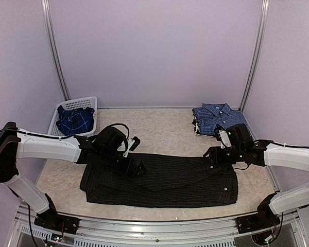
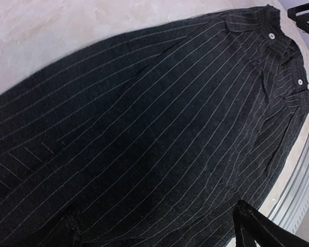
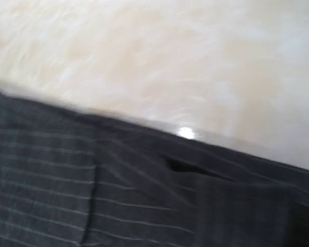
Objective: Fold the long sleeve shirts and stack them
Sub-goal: Rotate the rectangle-folded shirt at the center of the board.
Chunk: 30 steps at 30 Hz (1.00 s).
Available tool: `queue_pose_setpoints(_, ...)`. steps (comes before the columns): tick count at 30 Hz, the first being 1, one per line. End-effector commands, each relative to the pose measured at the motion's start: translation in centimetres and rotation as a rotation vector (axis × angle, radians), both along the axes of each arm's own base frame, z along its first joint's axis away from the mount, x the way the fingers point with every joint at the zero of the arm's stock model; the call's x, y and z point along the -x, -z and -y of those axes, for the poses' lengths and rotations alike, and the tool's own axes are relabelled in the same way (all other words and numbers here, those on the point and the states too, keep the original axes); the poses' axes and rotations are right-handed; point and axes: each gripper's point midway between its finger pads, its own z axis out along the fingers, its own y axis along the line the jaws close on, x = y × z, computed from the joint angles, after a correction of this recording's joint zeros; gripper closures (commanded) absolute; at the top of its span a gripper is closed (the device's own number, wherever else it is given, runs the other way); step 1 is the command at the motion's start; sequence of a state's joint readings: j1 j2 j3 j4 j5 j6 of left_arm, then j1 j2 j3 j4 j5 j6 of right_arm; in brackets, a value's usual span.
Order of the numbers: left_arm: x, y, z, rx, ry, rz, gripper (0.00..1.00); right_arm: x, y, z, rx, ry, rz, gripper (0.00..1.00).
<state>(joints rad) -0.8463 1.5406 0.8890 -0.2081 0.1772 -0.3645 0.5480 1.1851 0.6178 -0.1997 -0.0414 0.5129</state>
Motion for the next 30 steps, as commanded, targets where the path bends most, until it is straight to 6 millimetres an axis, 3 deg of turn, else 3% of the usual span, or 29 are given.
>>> queue_pose_setpoints(1,0.9,2.4,-1.2,-0.035,-0.114,-0.050,0.03,0.1,-0.3,-4.2,-0.014,-0.185,0.026,0.39)
queue_pose_setpoints(7,2.3,3.4,-4.2,-0.063,-0.238,-0.085,0.01,0.8,2.2,-6.7,-0.034,-0.306,-0.041,0.39)
queue_pose_setpoints(18,1.3,6.3,-8.1,-0.115,-0.404,-0.132,0.01,1.1,7.1,-6.9,0.019,-0.312,-0.172,0.40)
queue_pose_setpoints(25,-0.8,6.5,-8.0,-0.086,-0.378,-0.162,0.01,0.2,5.9,-5.8,0.065,-0.250,-0.143,0.39)
queue_pose_setpoints(30,-4.1,6.7,-6.6,-0.117,-0.304,-0.147,0.01,0.1,3.9,-5.1,0.070,-0.221,-0.104,0.37)
